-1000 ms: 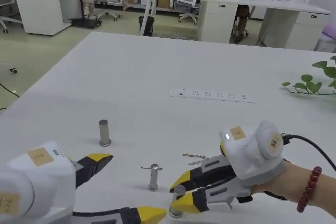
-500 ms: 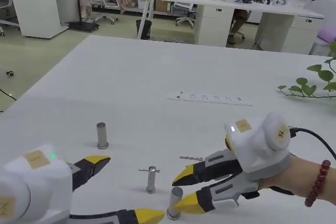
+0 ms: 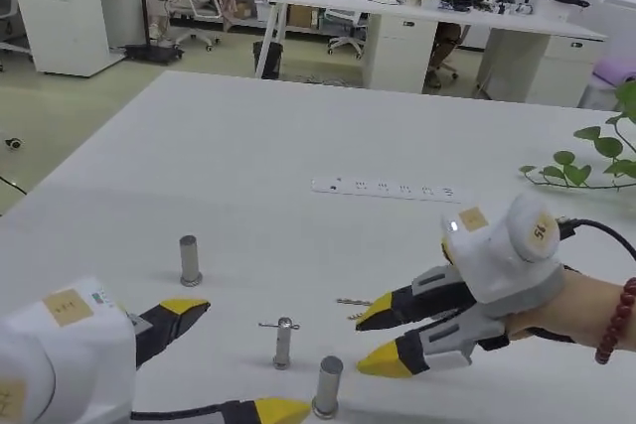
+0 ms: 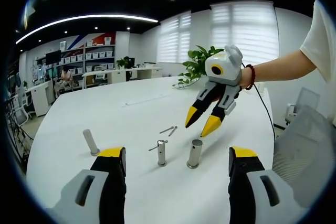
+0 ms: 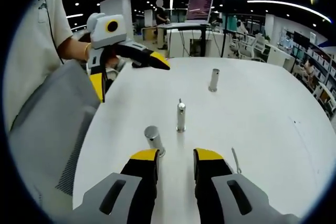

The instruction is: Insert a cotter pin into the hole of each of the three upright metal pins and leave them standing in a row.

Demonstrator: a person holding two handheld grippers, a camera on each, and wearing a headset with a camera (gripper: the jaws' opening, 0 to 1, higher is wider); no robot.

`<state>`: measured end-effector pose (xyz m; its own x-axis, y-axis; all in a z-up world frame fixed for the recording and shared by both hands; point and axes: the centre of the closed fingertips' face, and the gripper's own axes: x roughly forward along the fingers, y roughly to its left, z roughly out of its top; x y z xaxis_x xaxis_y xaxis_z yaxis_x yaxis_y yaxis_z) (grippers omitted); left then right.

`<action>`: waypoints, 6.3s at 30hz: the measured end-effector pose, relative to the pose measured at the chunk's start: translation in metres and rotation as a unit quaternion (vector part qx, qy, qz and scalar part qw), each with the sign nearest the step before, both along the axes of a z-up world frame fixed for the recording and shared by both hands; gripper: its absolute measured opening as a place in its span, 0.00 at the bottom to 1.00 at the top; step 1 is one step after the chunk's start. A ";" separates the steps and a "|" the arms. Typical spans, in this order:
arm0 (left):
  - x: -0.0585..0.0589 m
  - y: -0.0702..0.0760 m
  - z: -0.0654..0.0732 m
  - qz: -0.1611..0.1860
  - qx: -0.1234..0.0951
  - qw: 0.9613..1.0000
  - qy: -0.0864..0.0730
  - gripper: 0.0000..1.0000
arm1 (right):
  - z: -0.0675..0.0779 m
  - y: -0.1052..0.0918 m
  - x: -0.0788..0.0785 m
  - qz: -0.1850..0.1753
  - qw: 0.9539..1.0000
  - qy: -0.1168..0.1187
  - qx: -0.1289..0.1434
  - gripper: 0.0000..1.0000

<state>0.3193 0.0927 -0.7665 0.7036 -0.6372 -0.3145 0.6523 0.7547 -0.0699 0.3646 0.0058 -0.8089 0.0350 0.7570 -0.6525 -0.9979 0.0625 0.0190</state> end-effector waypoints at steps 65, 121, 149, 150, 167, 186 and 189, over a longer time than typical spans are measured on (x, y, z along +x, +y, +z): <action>-0.001 0.002 -0.009 0.010 -0.010 1.000 0.017 0.73 | -0.061 -0.037 0.081 0.000 0.970 -0.084 -0.230 0.03; 0.036 -0.032 0.020 0.023 -0.156 0.981 0.116 0.16 | 0.050 0.047 -0.007 0.097 0.931 -0.334 -0.114 0.02; 0.034 -0.028 0.021 0.037 -0.204 0.969 0.133 0.00 | 0.054 0.053 -0.013 0.076 0.944 -0.310 -0.086 0.03; 0.035 -0.028 0.021 0.035 -0.201 0.970 0.131 0.00 | 0.054 0.053 -0.014 0.075 0.945 -0.306 -0.083 0.03; 0.027 -0.021 0.016 0.007 -0.146 0.984 0.103 0.00 | 0.056 0.046 -0.022 -0.041 0.996 -0.076 0.036 0.14; 0.001 -0.039 0.022 -0.096 -0.129 0.984 0.082 0.00 | 0.055 0.032 -0.046 -0.055 0.987 0.102 0.108 0.18; -0.003 -0.043 0.024 -0.112 -0.129 0.982 0.078 0.00 | 0.056 0.032 -0.054 -0.042 0.985 0.120 0.115 0.17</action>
